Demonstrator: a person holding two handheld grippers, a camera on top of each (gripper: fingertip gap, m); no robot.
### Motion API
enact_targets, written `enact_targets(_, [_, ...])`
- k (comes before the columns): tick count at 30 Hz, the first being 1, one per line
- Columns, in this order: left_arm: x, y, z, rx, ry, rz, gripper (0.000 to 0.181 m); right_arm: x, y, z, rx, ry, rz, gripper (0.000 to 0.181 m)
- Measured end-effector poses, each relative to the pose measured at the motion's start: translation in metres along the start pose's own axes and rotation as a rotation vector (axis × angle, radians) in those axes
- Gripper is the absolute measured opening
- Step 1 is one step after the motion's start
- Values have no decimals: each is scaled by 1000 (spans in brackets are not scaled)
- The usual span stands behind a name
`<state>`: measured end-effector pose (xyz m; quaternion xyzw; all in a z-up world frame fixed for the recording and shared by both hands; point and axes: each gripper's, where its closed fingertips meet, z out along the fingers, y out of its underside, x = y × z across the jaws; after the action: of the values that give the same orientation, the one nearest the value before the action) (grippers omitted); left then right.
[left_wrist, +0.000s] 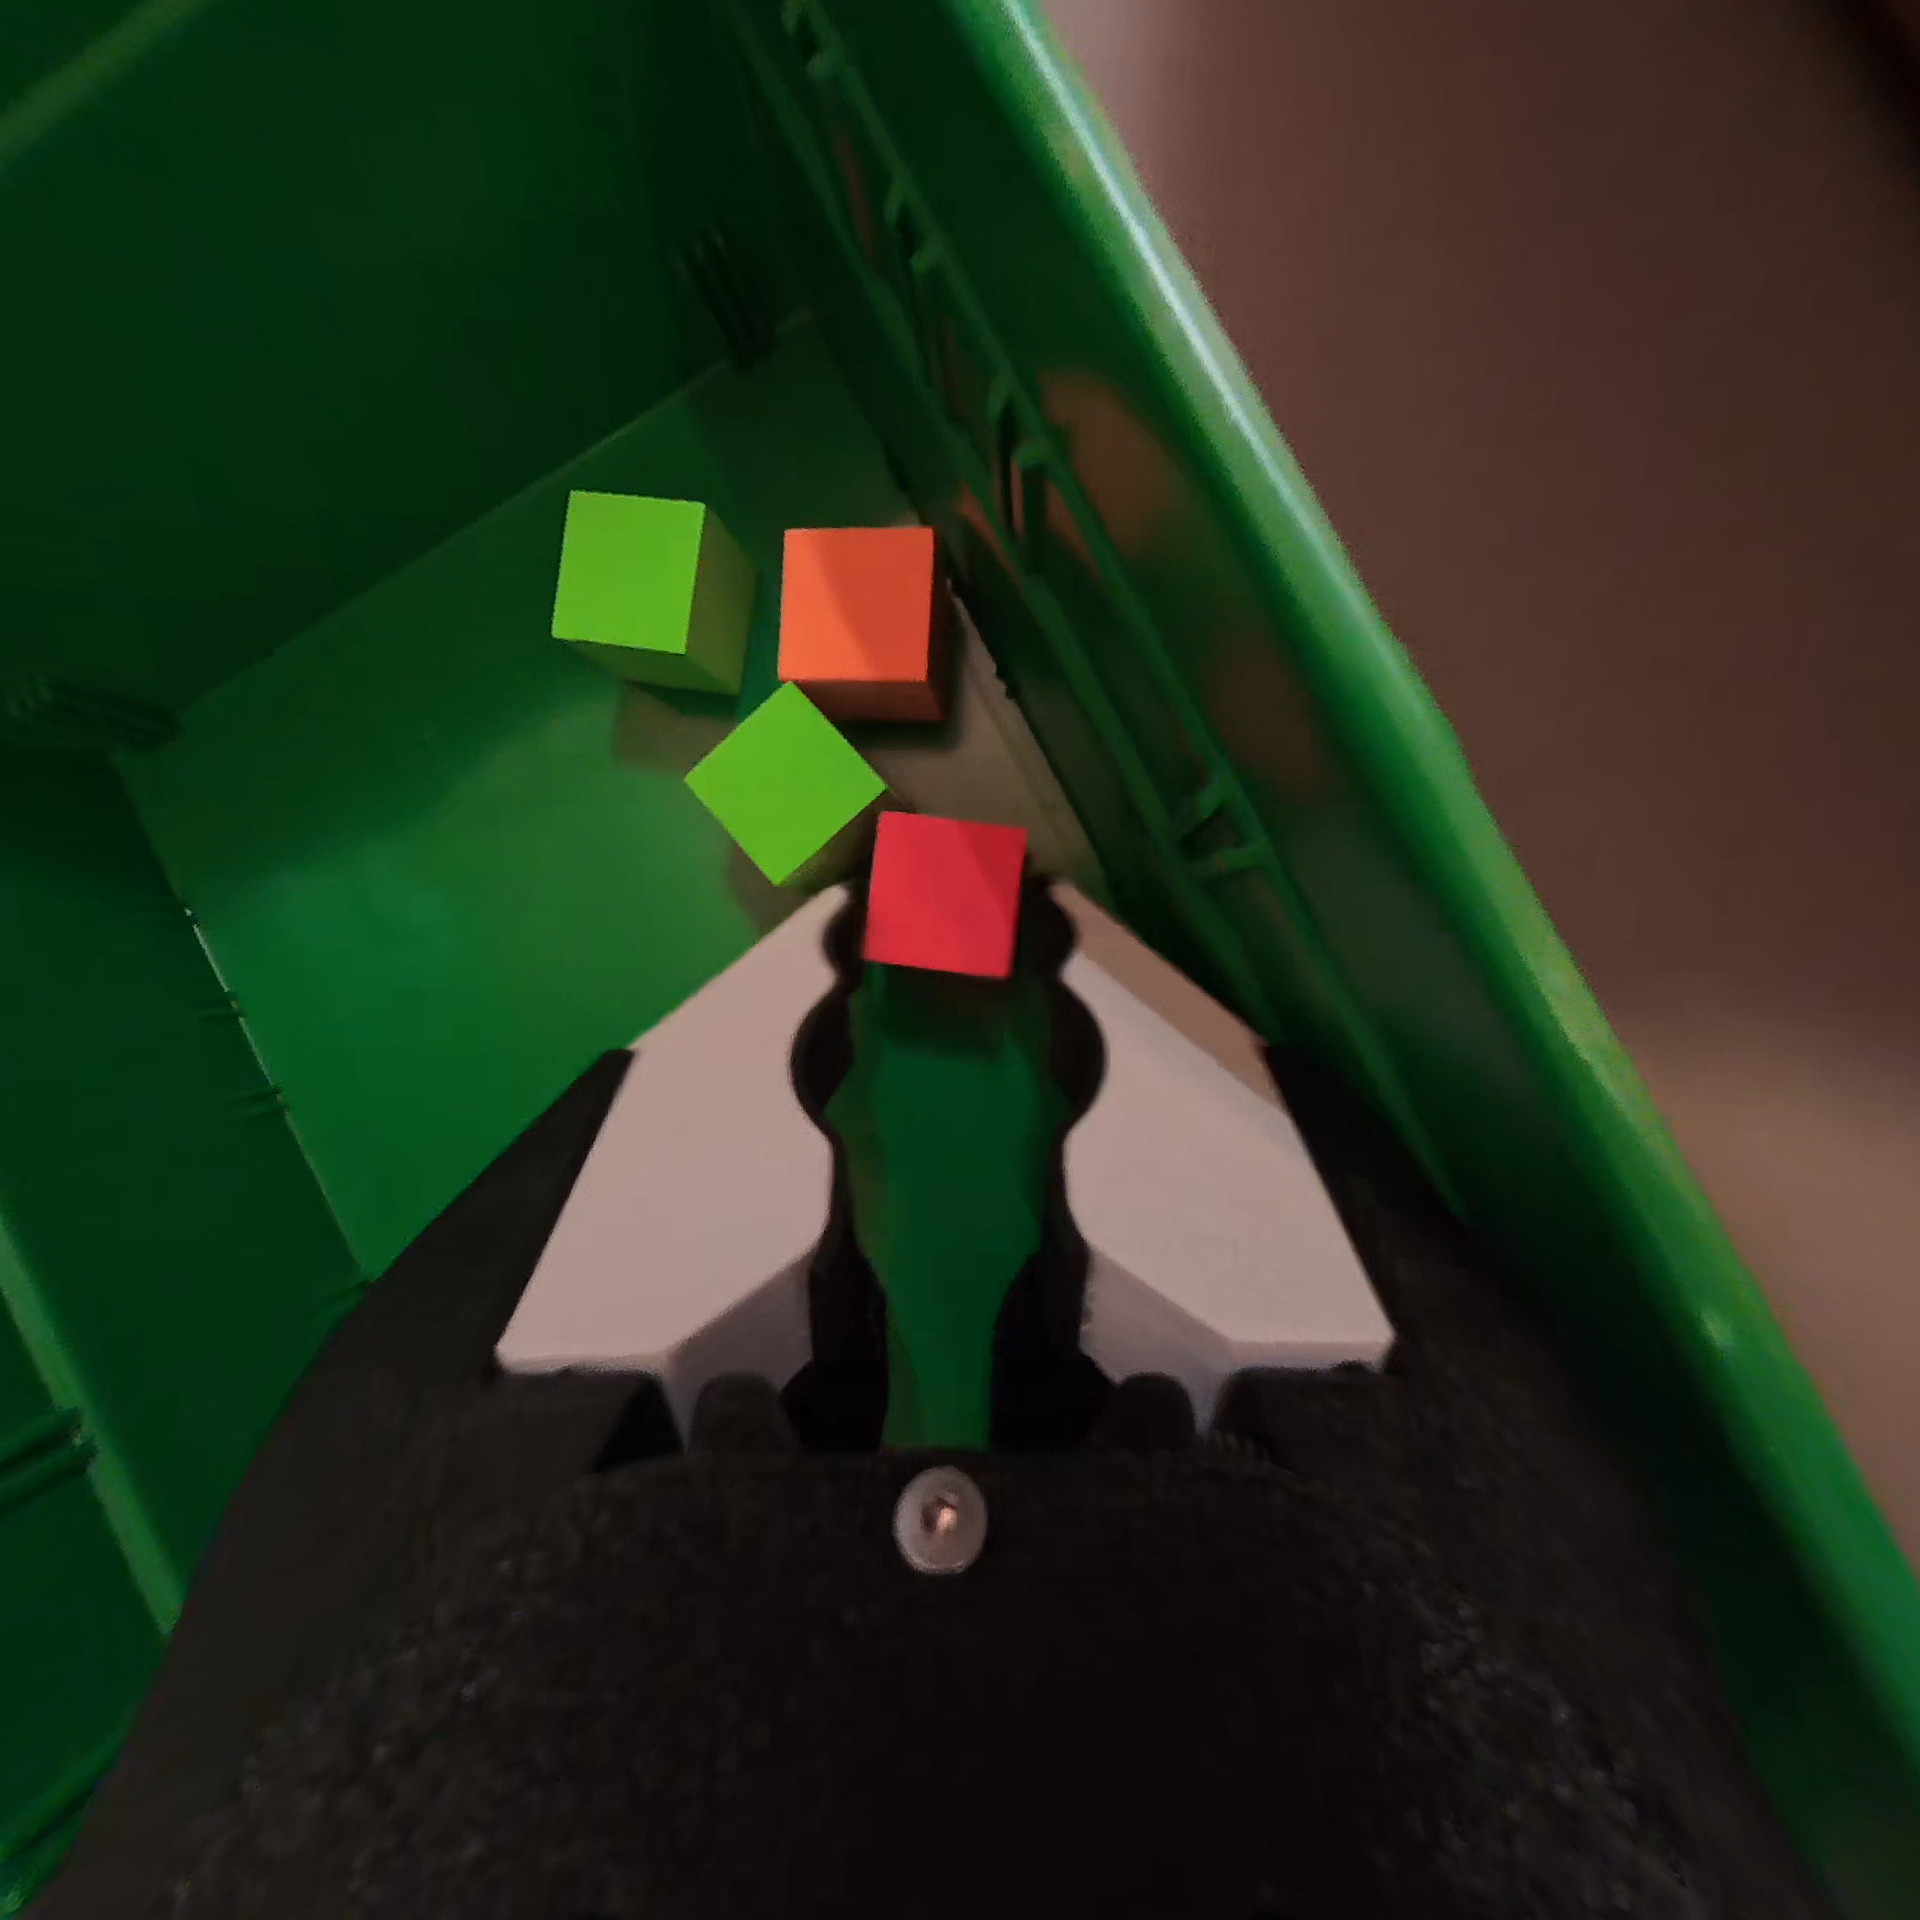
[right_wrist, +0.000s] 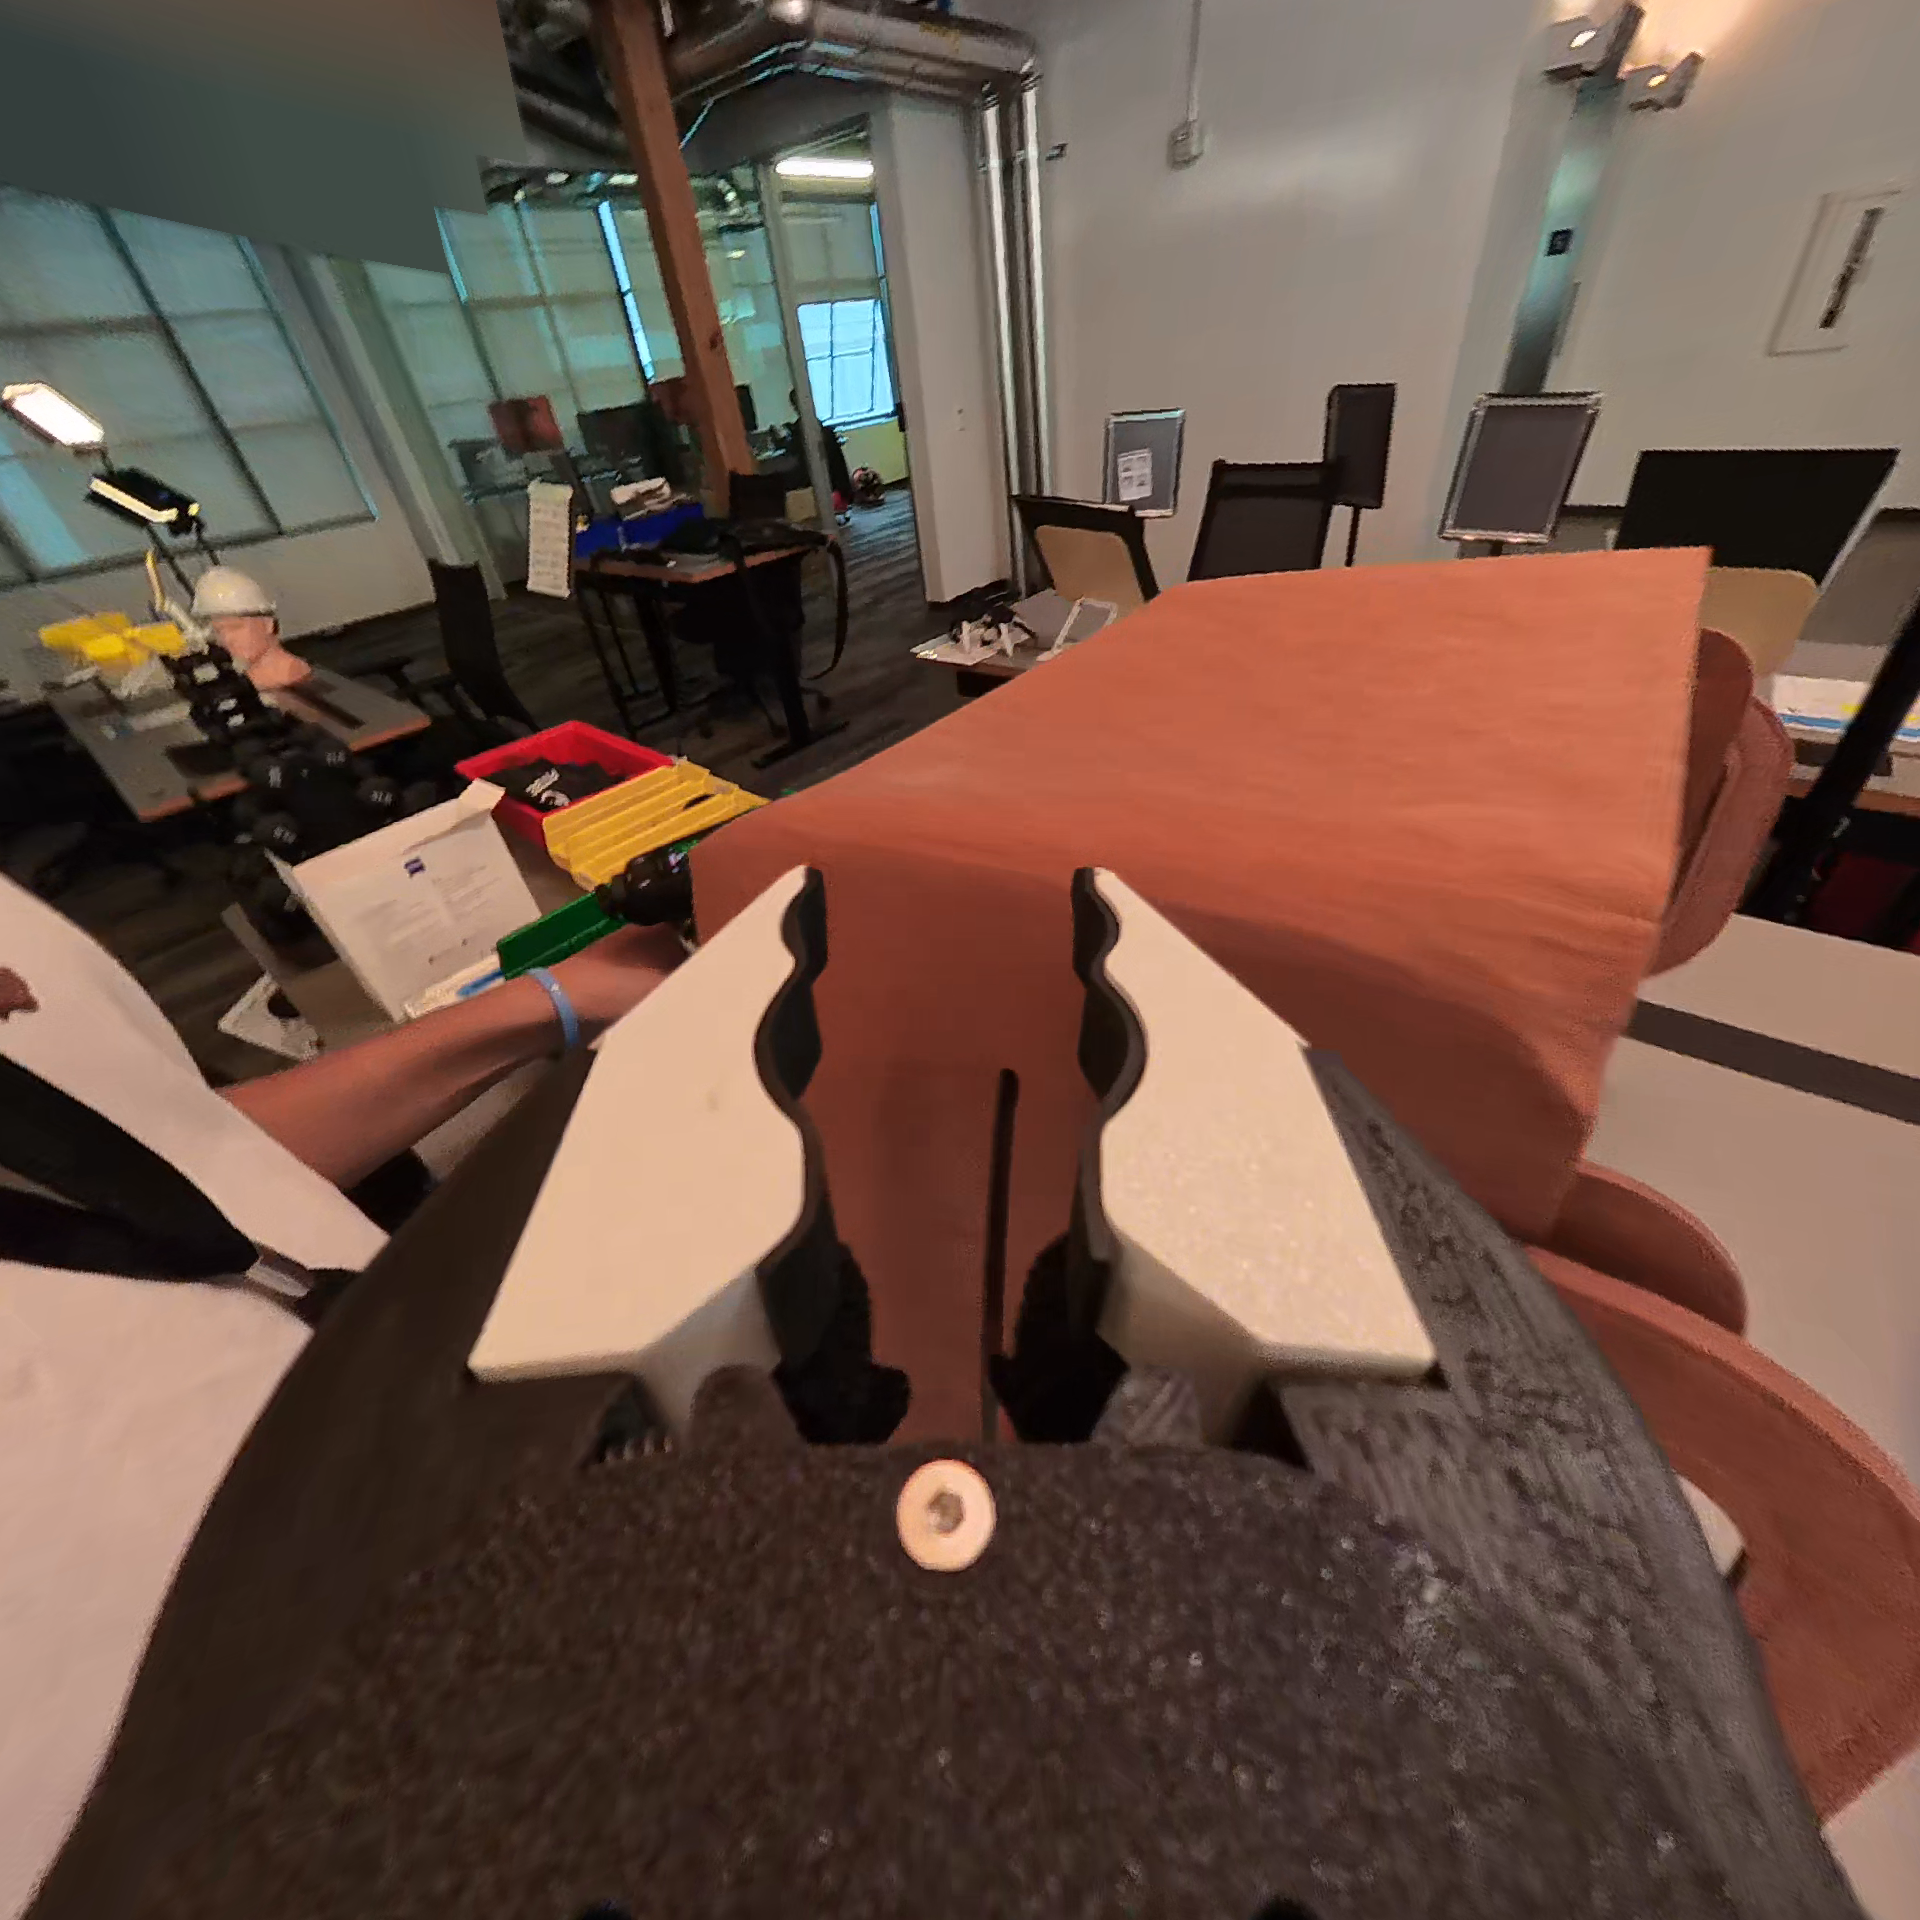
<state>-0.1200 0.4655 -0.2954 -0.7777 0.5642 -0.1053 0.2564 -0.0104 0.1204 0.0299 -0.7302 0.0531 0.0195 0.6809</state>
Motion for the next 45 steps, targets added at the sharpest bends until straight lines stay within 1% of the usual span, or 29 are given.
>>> enact_targets(1, [1,0,-1,-3,8,6,30,-5,1,3,-11,-12,-22,47])
enact_targets(5, [1,-1,-14,-10,-6,31,29,-19,4,13,-29,-52,-85,46])
enact_targets(6, [0,-3,-24,-22,-18,40,29,-20,6,15,-36,-57,-85,46])
enact_targets(7, [-1,-12,-39,-12,-39,56,29,-21,7,17,-42,-60,-82,46])
enact_targets(9, [4,-50,-84,92,-46,96,29,-19,7,18,-46,-48,-75,46])
enact_targets(11, [21,-103,-142,232,27,130,29,-16,4,18,-44,-23,-84,46])
enact_targets(14, [59,-190,-238,501,162,234,28,-10,0,15,-41,11,-131,46])
enact_targets(15, [78,-211,-261,553,238,289,28,-9,-1,14,-40,17,-143,46])
enact_targets(16, [97,-229,-278,573,313,346,29,-7,-1,12,-41,22,-150,46])
enact_targets(17, [113,-246,-286,573,373,391,29,-6,-1,11,-41,29,-152,46])
enact_targets(18, [128,-258,-285,536,418,432,29,-4,-1,9,-42,35,-149,46])
enact_targets(19, [140,-268,-276,474,440,478,29,-3,-1,7,-41,38,-143,46])
enact_targets(21, [153,-292,-255,414,423,548,28,-2,-1,3,-36,39,-131,46])
enact_targets(22, [162,-299,-244,374,451,577,29,-2,-2,0,-33,39,-127,46])
enact_targets(24, [179,-304,-224,294,541,628,29,-2,-1,-5,-31,46,-124,46])
enact_targets(25, [182,-310,-214,285,538,628,29,-1,0,-7,-31,54,-126,46])
enact_targets(27, [189,-314,-197,254,552,664,29,1,0,-12,-31,71,-129,46])
enact_targets(29, [190,-320,-182,239,531,681,29,1,1,-16,-33,77,-123,46])
enact_targets(31, [193,-321,-174,229,532,711,29,1,2,-19,-35,79,-118,46])
enact_targets(35, [197,-320,-170,256,504,745,31,3,5,-24,-44,94,-120,46])
enact_targets(37, [192,-320,-175,286,489,740,39,4,6,-24,-42,91,-108,46])
enact_targets(39, [184,-315,-186,302,489,722,42,5,7,-24,-45,85,-100,46])
enact_targets(41, [168,-305,-201,327,478,708,41,4,7,-22,-47,81,-105,46])
enact_targets(43, [145,-291,-213,367,437,696,41,4,7,-21,-47,76,-112,46])
enact_targets(45, [119,-267,-217,368,406,659,41,4,7,-20,-44,68,-109,46])
